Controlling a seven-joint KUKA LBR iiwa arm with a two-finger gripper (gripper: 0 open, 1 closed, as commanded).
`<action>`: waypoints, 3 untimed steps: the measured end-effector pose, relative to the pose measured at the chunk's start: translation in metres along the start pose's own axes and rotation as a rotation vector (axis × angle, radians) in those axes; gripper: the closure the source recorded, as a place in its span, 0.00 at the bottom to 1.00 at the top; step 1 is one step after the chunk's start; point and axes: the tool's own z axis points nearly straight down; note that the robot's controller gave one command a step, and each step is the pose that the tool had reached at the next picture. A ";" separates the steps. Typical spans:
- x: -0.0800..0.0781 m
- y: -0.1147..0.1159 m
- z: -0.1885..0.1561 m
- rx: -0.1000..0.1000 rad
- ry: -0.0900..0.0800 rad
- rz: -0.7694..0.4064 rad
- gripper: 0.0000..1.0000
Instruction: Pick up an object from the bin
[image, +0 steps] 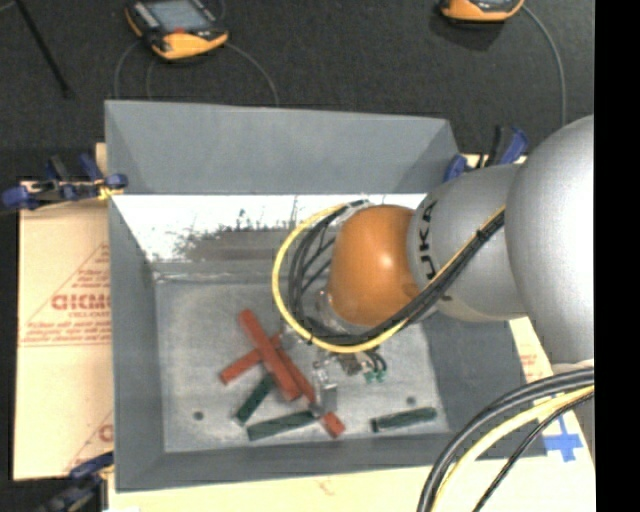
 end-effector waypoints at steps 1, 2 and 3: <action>0.052 0.017 0.012 0.004 -0.015 -0.251 1.00; 0.052 0.017 0.012 0.004 -0.014 -0.251 1.00; 0.052 0.004 -0.091 0.001 0.000 -0.244 1.00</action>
Offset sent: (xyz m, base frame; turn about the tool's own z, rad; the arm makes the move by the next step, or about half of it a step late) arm 0.0000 0.0000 0.0000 0.0000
